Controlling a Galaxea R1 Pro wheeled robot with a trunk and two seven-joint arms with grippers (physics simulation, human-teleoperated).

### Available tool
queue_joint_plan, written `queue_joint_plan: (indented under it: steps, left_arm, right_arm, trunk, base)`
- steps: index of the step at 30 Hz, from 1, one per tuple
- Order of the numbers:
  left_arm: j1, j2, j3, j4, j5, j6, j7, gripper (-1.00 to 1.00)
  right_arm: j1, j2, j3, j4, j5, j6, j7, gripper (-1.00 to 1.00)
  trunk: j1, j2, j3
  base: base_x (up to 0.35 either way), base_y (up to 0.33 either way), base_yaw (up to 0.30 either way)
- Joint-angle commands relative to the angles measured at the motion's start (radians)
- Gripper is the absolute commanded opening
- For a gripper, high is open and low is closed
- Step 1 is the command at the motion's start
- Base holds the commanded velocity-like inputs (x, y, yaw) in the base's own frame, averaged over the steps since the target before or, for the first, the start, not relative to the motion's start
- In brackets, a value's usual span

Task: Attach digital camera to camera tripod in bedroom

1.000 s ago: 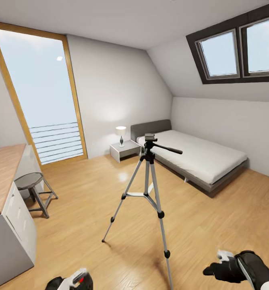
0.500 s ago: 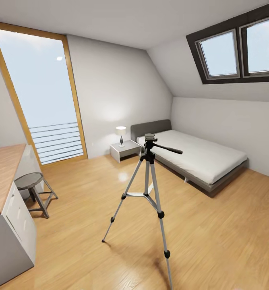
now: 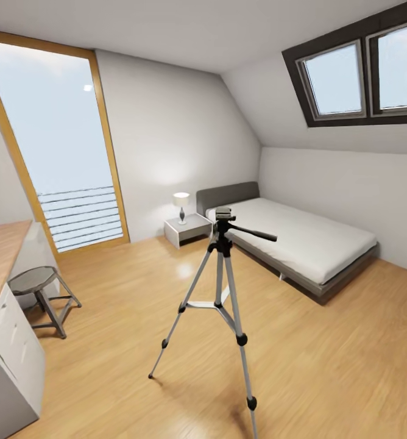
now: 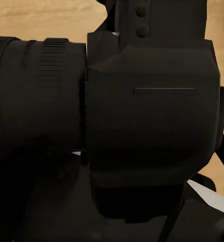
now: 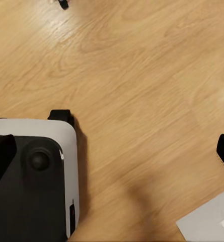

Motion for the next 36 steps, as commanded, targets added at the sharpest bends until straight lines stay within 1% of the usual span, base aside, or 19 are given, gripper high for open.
queue_joint_plan:
  steps: [1,14,19,23,29,36]
  left_arm:
    - [-0.001,0.000,-0.001,0.000,0.010,0.003,0.003,-1.00]
    - [-0.001,0.001,0.000,0.000,0.013,-0.007,0.003,-1.00]
    - [-0.001,0.003,0.001,0.000,0.014,-0.007,0.003,-1.00]
    - [0.000,0.005,0.001,0.000,0.014,-0.008,0.000,-1.00]
    - [-0.001,0.007,0.001,0.000,0.015,-0.006,-0.005,-1.00]
    - [-0.001,0.007,0.001,0.000,0.016,-0.007,-0.001,-1.00]
  right_arm:
    - [-0.001,0.000,-0.008,0.002,0.008,0.001,0.002,1.00]
    - [-0.001,0.000,-0.008,0.002,0.007,0.002,0.002,1.00]
    - [-0.001,0.000,-0.009,0.002,0.007,0.002,0.002,1.00]
    - [-0.001,0.000,-0.008,0.002,0.007,0.001,0.002,1.00]
    - [-0.001,0.000,-0.008,0.002,0.007,-0.006,0.002,1.00]
    - [-0.001,0.002,-0.007,0.002,0.007,-0.001,0.001,1.00]
  trunk:
    - [0.001,-0.002,-0.002]
    - [0.001,-0.002,-0.002]
    - [0.001,-0.002,-0.002]
    - [0.001,-0.002,-0.002]
    - [0.001,-0.002,-0.002]
    - [0.001,-0.002,-0.002]
  base:
    - [0.306,-0.169,0.000]
    - [0.297,-0.193,0.000]
    - [0.302,-0.108,0.000]
    - [0.316,0.002,0.000]
    - [0.272,0.209,-0.012]
    - [0.050,0.046,-0.203]
